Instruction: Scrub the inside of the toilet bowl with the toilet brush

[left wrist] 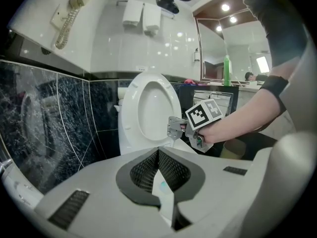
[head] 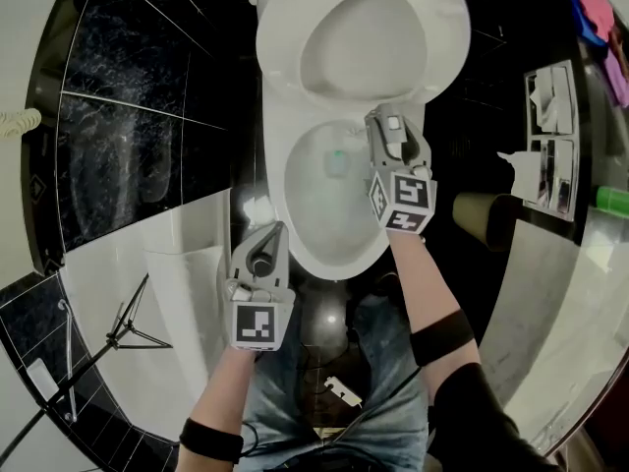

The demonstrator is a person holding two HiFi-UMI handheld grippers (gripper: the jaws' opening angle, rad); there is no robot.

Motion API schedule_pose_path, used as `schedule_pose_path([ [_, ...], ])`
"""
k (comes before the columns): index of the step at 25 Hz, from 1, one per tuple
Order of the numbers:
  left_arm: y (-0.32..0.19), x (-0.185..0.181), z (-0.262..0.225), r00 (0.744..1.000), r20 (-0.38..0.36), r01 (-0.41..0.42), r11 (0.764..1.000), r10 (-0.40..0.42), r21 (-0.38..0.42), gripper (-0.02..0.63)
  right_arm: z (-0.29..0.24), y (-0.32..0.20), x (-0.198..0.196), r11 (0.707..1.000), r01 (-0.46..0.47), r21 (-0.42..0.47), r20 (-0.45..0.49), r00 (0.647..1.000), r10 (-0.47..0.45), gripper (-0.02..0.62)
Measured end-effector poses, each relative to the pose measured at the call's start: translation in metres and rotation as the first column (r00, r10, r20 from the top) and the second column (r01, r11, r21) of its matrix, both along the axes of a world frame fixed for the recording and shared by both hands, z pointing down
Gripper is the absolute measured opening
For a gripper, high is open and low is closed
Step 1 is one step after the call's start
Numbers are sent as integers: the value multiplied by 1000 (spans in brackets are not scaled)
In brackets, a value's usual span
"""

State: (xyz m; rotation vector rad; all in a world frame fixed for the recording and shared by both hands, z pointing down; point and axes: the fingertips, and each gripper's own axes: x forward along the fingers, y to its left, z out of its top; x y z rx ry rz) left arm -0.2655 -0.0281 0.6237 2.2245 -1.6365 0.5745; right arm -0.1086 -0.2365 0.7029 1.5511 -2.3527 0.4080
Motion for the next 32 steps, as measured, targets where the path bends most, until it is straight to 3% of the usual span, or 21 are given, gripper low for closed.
schedule_pose_path([
  [6,0,20,3,1000,-21,-7,1000,7,-18,3,21,25,32,998,22,-55,-67,997,-25,205],
  [15,2,42,-1,999,-17,-35,999,35,-24,3,33,77,37,986,85,-141,-101,990,-100,204],
  [25,12,41,-9,999,-31,-22,999,21,-29,3,36,127,25,961,153,-229,-68,983,-173,201],
  [32,21,25,-13,999,-33,6,999,-7,-39,3,36,175,0,928,223,-300,-56,967,-250,199],
])
